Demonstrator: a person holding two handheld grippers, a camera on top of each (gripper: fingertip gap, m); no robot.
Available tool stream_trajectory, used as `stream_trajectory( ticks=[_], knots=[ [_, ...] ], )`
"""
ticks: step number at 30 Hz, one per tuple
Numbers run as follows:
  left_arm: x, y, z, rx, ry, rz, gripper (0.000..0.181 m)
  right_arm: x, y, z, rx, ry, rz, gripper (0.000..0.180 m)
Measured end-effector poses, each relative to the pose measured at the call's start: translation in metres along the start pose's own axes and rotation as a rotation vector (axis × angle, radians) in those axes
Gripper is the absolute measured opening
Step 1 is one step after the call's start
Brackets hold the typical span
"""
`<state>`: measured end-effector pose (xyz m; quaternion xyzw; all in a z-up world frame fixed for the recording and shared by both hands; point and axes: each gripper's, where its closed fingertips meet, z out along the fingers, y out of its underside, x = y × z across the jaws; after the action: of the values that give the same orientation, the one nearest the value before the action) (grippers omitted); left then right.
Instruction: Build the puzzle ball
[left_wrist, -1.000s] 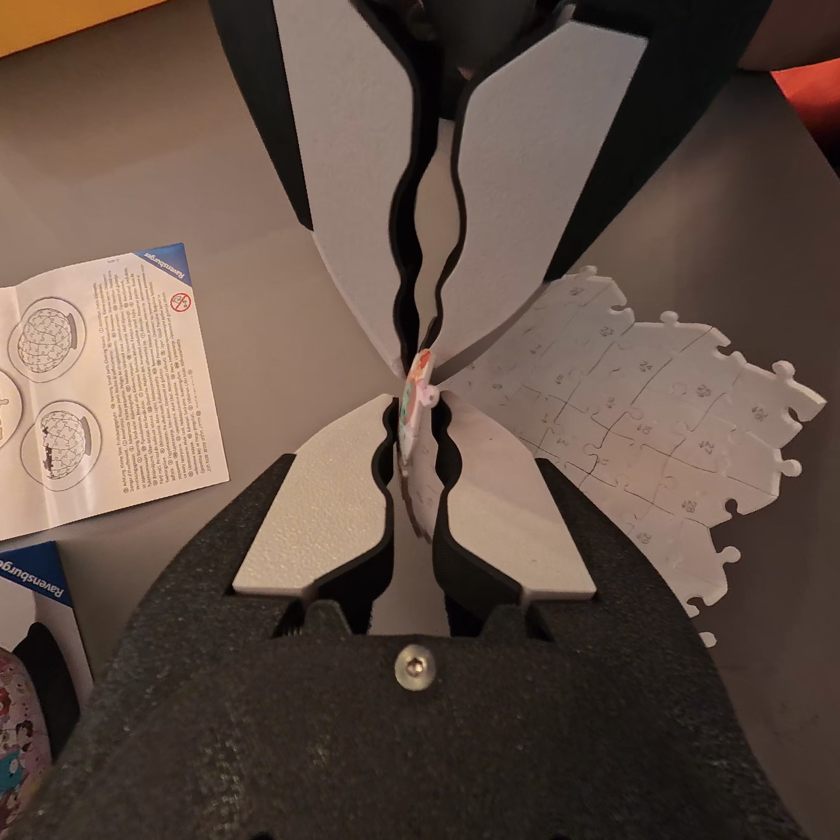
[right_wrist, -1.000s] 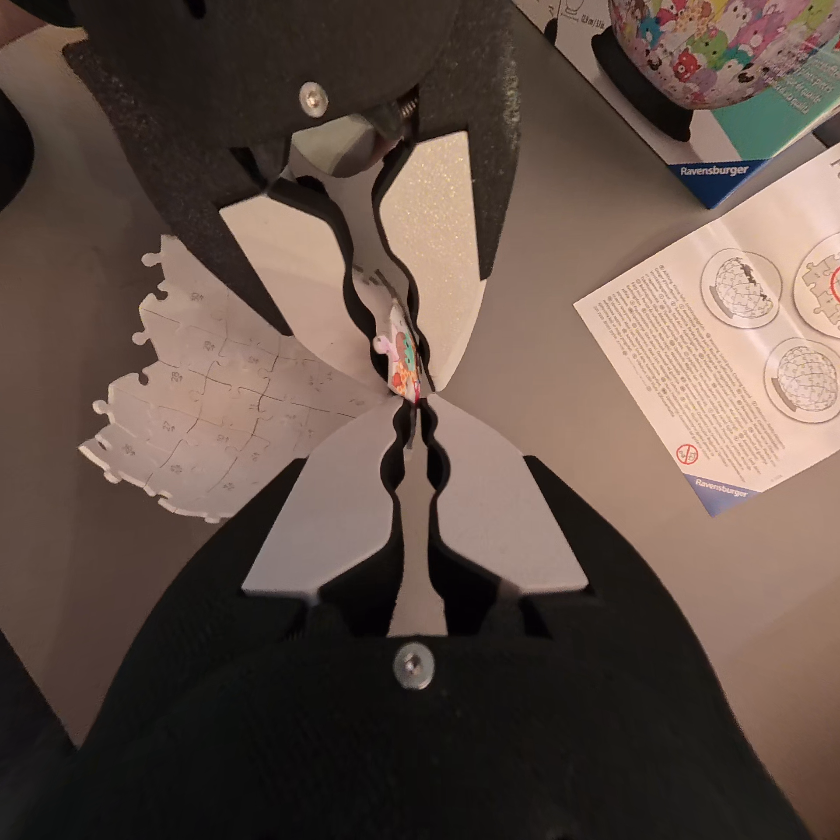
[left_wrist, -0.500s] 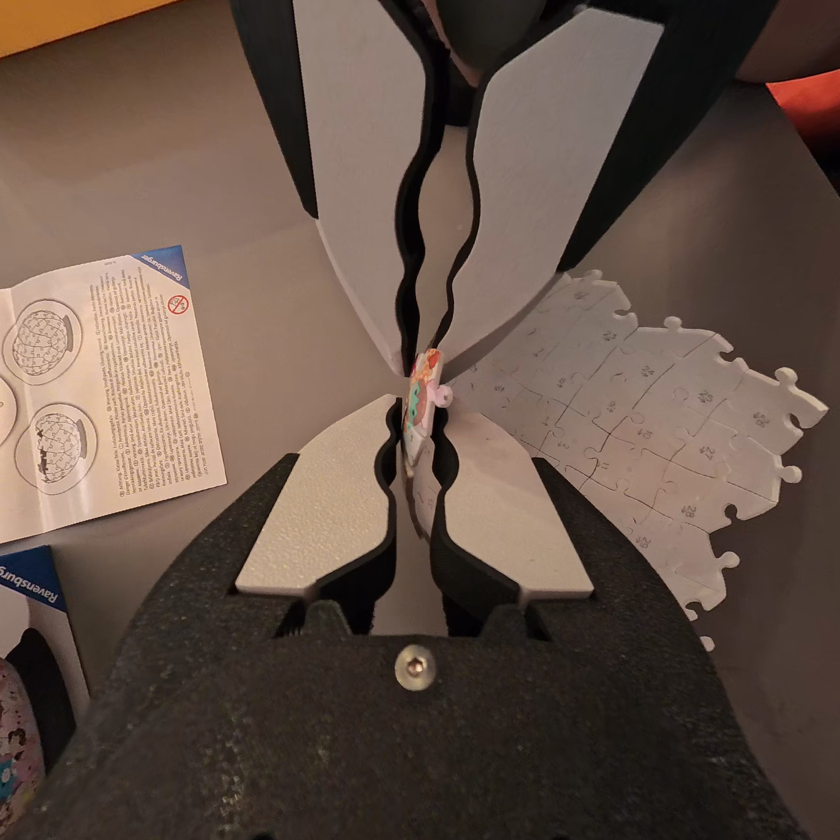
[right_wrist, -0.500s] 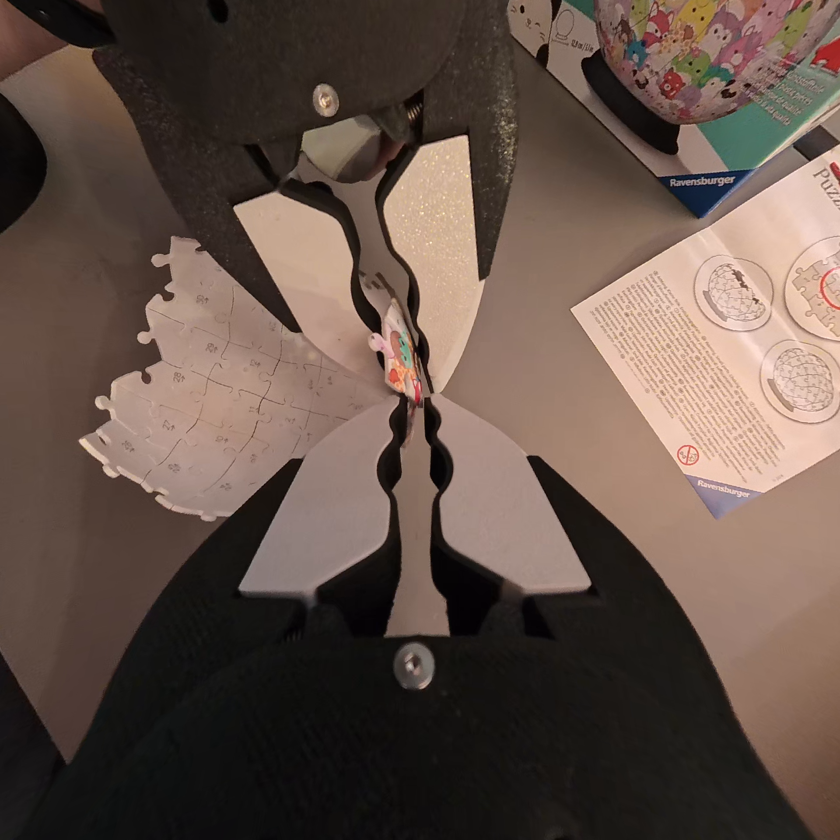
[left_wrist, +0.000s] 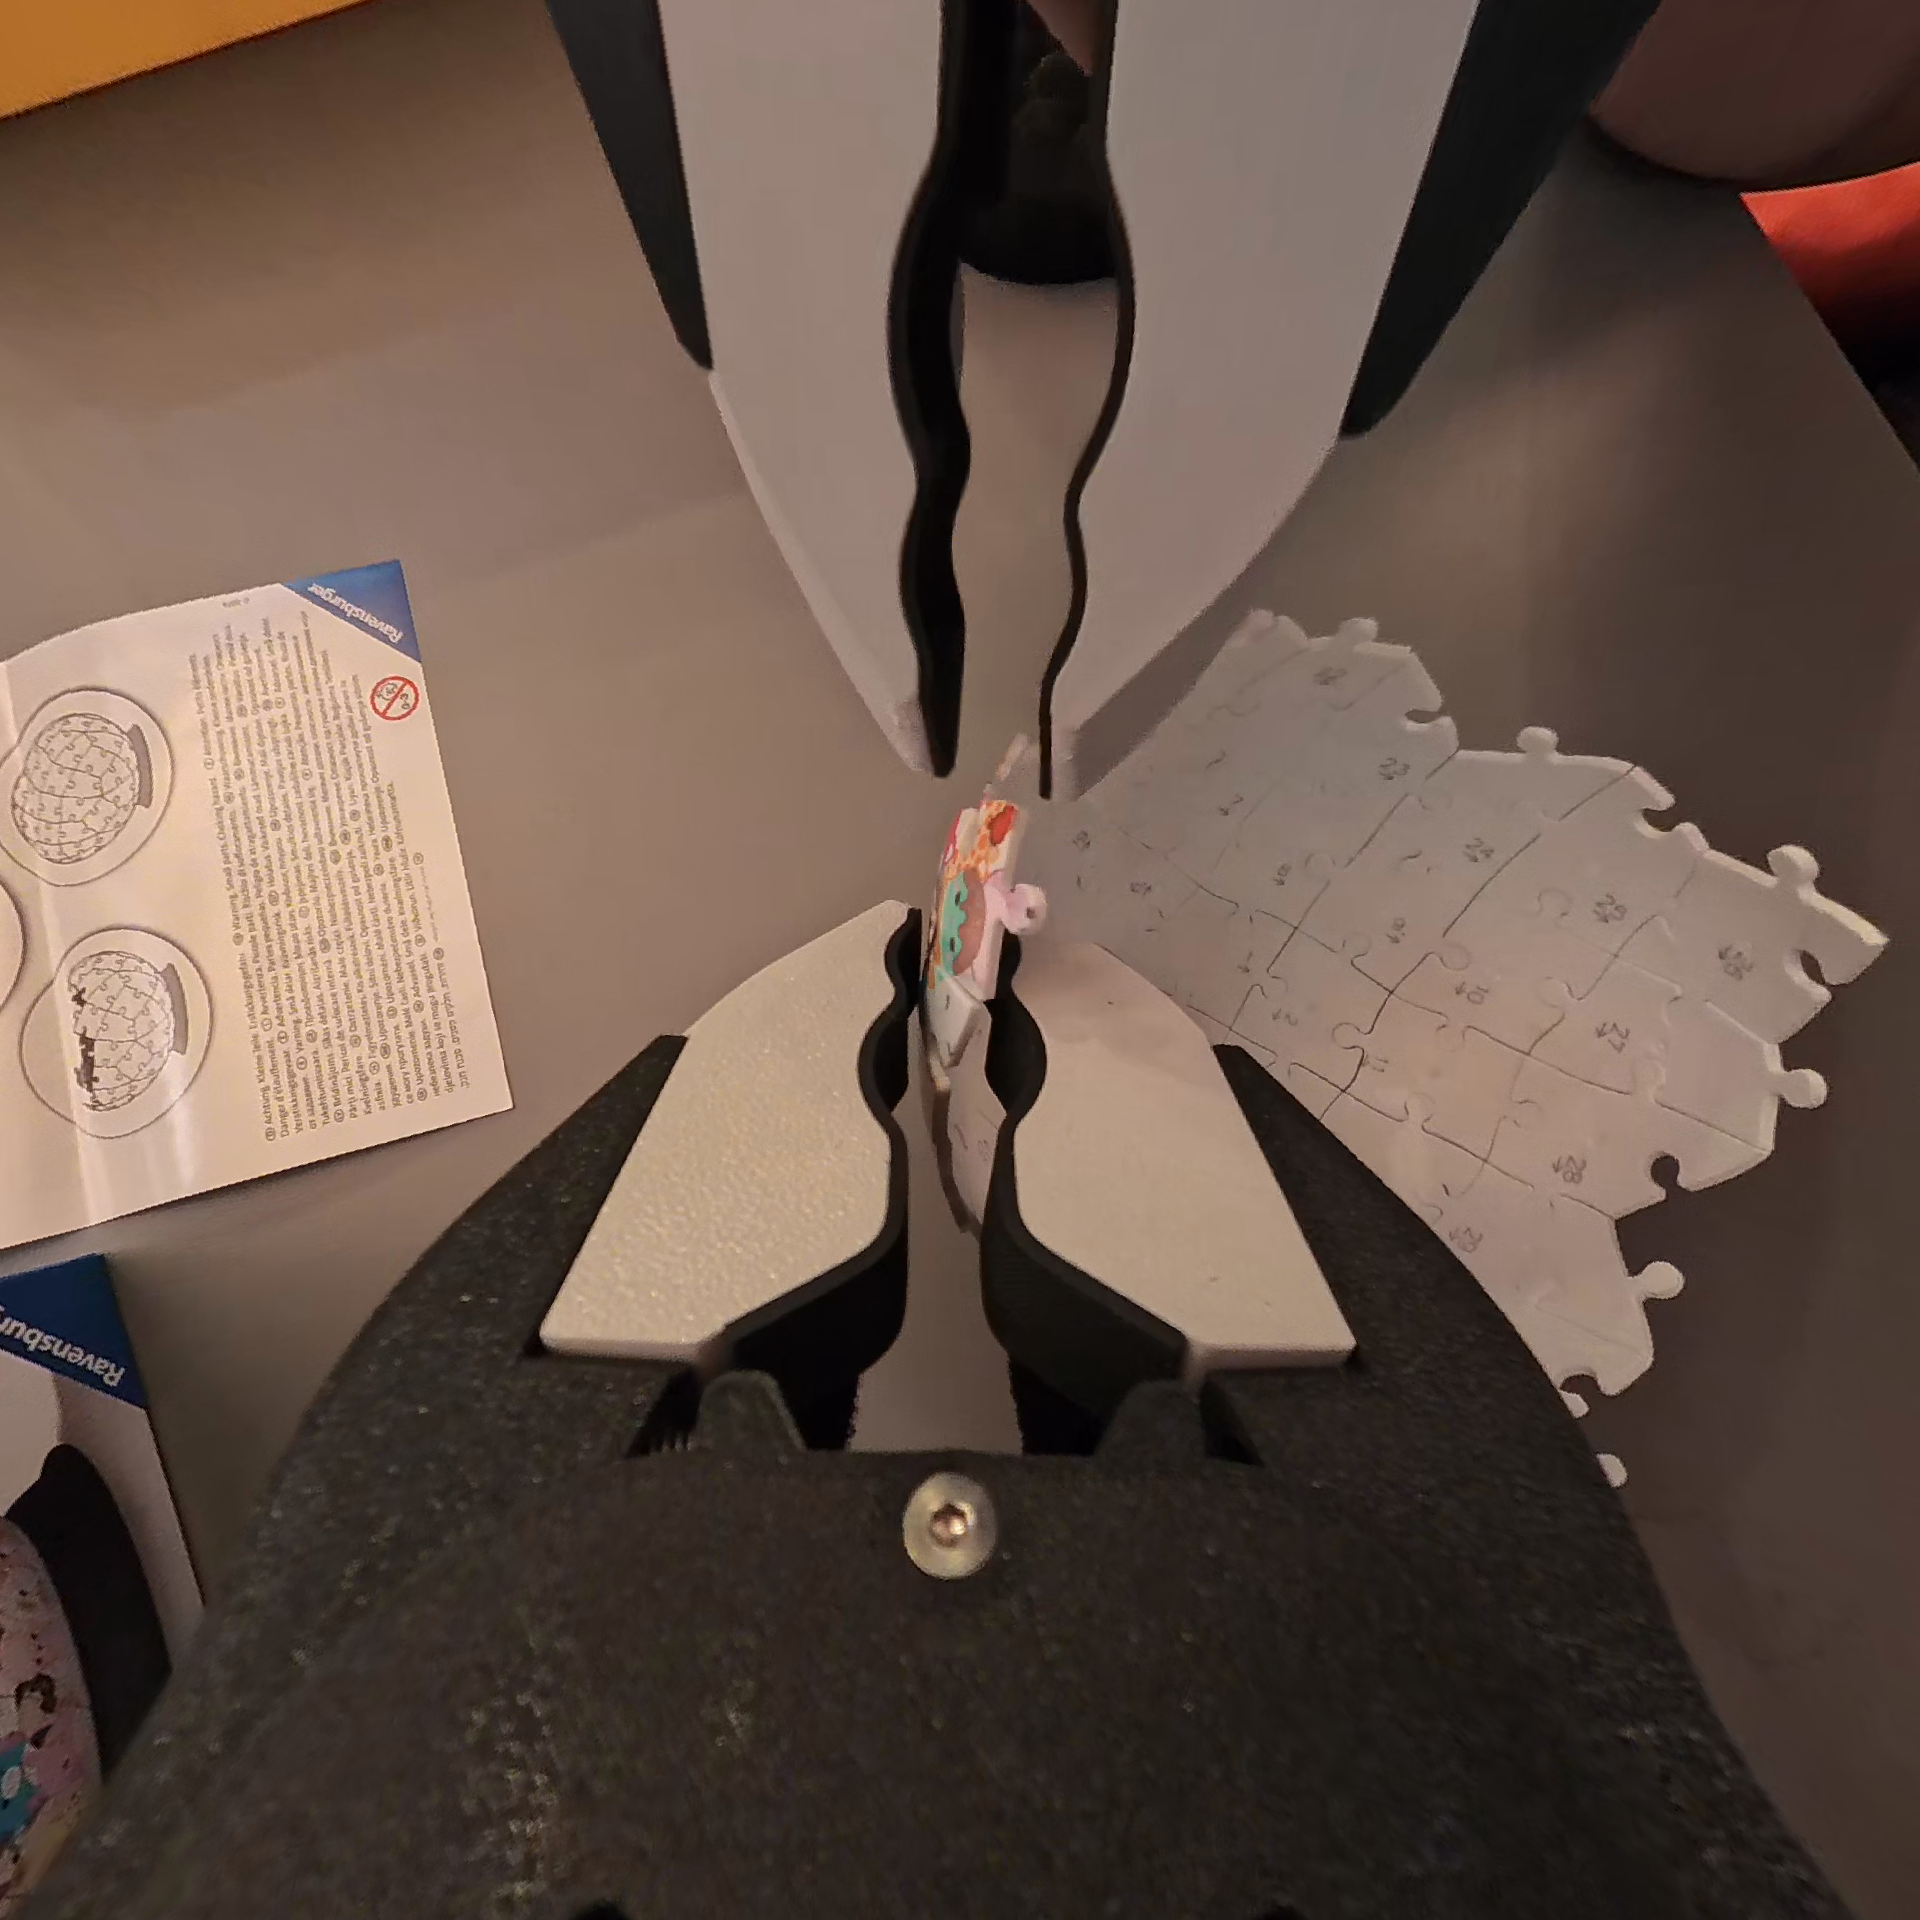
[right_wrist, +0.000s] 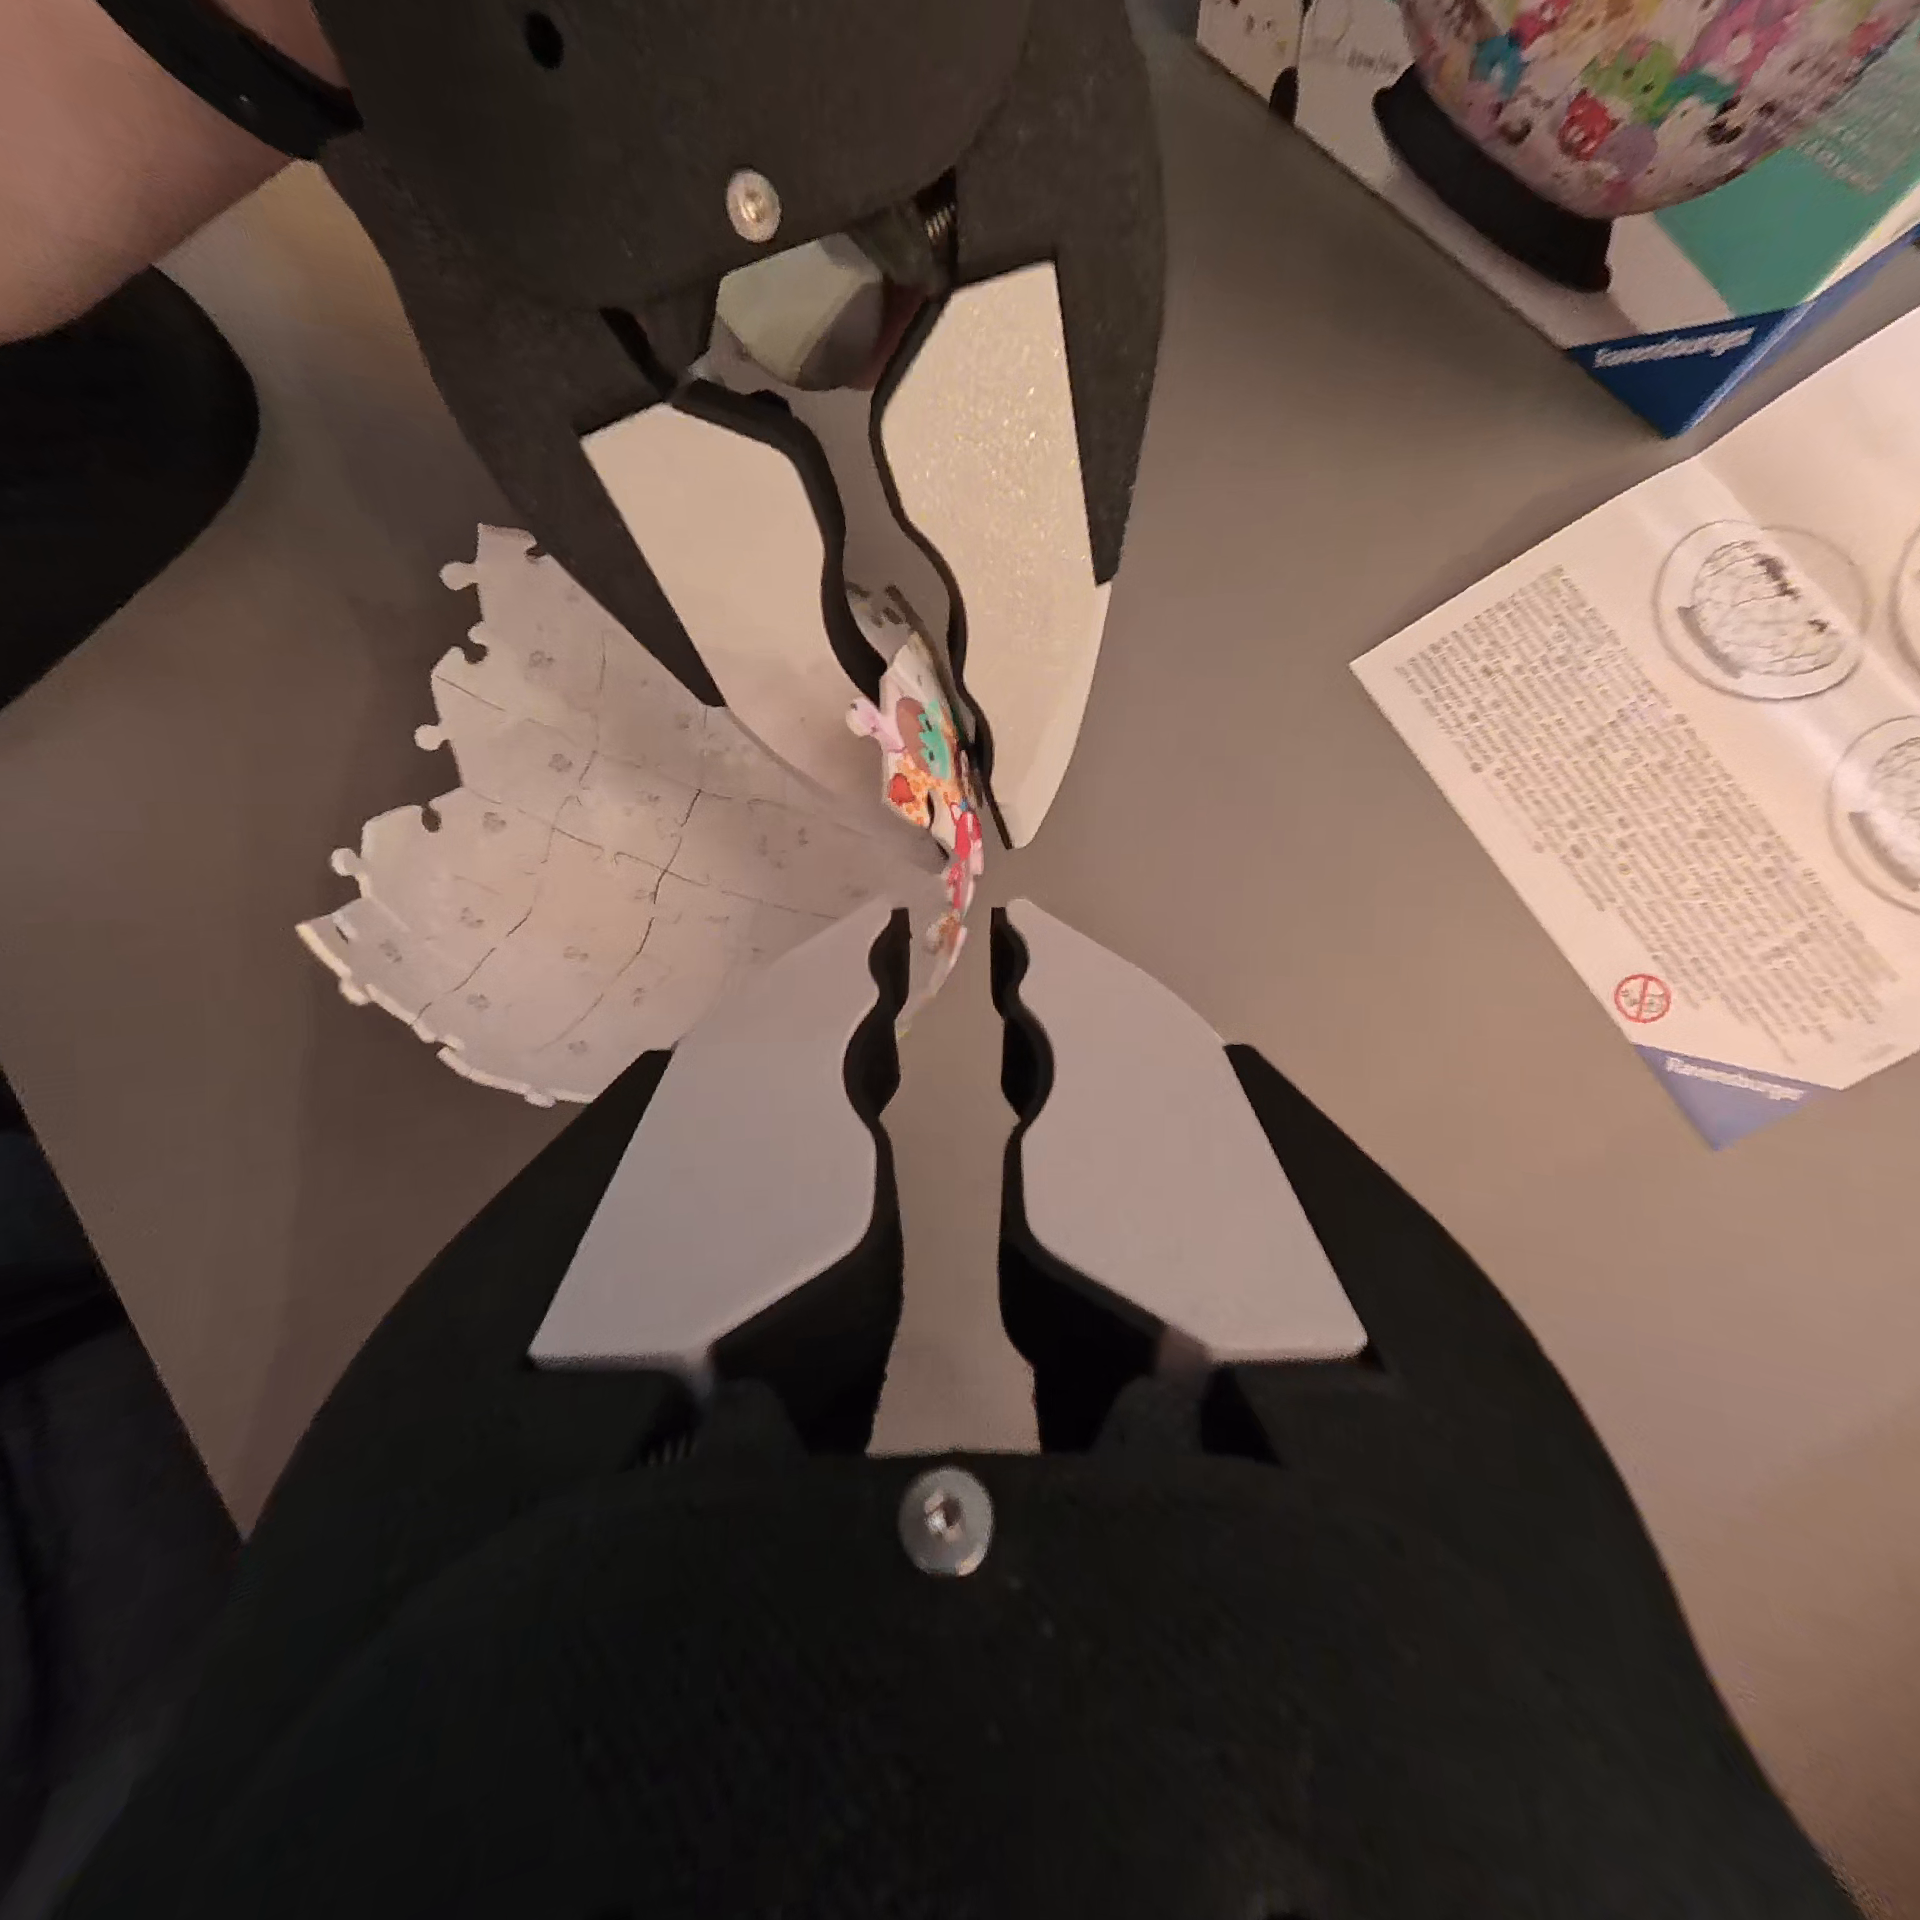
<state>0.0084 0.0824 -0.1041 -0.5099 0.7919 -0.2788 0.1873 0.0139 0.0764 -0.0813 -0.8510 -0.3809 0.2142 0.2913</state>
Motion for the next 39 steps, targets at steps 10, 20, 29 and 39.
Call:
stream_trajectory(
  ticks=[10, 20, 29, 39],
  knots=[
    [0.0033, -0.0003, -0.0004, -0.001, 0.022, 0.008, 0.013, 0.0001, 0.0053, 0.0051, -0.04, 0.001, 0.038, 0.004],
    [0.0013, -0.0064, -0.0055, 0.013, 0.001, 0.02, 0.018, 0.001, 0.0016, -0.0009, -0.033, 0.066, 0.012, 0.003],
    [0.0019, -0.0039, -0.0022, -0.015, 0.013, 0.018, 0.018, 0.0012, 0.0033, 0.0021, -0.044, 0.069, 0.073, 0.003],
    [0.002, -0.0021, -0.0037, -0.034, 0.041, 0.007, 0.021, 0.0034, 0.0038, 0.0031, -0.038, 0.07, 0.131, 0.003]
  ],
)
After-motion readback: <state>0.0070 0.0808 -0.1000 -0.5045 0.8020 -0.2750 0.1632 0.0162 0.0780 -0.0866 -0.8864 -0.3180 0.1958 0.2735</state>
